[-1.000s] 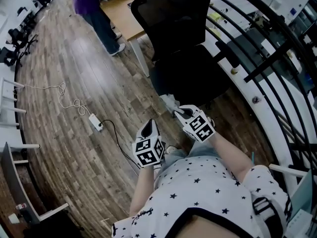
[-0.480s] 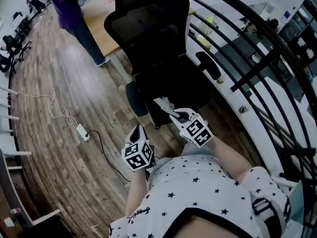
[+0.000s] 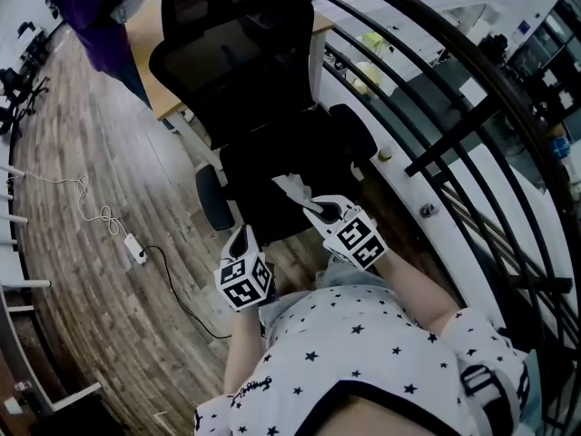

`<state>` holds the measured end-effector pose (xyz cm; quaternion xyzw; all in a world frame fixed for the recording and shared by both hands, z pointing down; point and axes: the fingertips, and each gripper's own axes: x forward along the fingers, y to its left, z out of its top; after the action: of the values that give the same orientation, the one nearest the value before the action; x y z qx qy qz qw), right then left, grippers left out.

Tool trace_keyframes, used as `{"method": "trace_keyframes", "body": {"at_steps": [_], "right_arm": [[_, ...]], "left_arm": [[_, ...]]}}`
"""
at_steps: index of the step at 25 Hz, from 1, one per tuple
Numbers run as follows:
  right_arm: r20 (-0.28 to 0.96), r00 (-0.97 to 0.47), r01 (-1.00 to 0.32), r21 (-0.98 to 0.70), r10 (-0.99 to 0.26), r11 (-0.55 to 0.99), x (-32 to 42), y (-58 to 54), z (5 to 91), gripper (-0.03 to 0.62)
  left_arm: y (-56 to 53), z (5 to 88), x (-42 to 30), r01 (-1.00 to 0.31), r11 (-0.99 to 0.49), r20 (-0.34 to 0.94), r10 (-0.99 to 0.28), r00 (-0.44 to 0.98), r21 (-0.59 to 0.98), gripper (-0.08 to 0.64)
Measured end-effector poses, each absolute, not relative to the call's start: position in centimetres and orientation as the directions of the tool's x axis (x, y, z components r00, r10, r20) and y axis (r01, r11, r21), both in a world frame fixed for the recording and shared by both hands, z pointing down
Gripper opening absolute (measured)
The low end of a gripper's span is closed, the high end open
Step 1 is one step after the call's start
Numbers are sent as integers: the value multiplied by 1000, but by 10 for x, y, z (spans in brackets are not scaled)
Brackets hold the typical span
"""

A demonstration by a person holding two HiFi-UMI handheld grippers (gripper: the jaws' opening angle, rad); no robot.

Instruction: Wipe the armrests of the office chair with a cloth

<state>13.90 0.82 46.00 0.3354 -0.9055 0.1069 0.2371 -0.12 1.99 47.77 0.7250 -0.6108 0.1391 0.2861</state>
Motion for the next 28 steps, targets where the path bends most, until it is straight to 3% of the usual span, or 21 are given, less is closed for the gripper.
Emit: {"method": "trace_keyframes", "body": {"at_steps": [14, 28], "right_arm": [[499, -650, -692, -79, -572, 717, 239, -14, 469, 32], [519, -601, -748, -99, -608, 656, 299, -40, 483, 32]], "left_arm": [[-8, 489, 91, -967, -100, 581, -784, 221, 233, 2], [-17, 502, 133, -967, -118, 627, -741, 238, 228, 2]]}}
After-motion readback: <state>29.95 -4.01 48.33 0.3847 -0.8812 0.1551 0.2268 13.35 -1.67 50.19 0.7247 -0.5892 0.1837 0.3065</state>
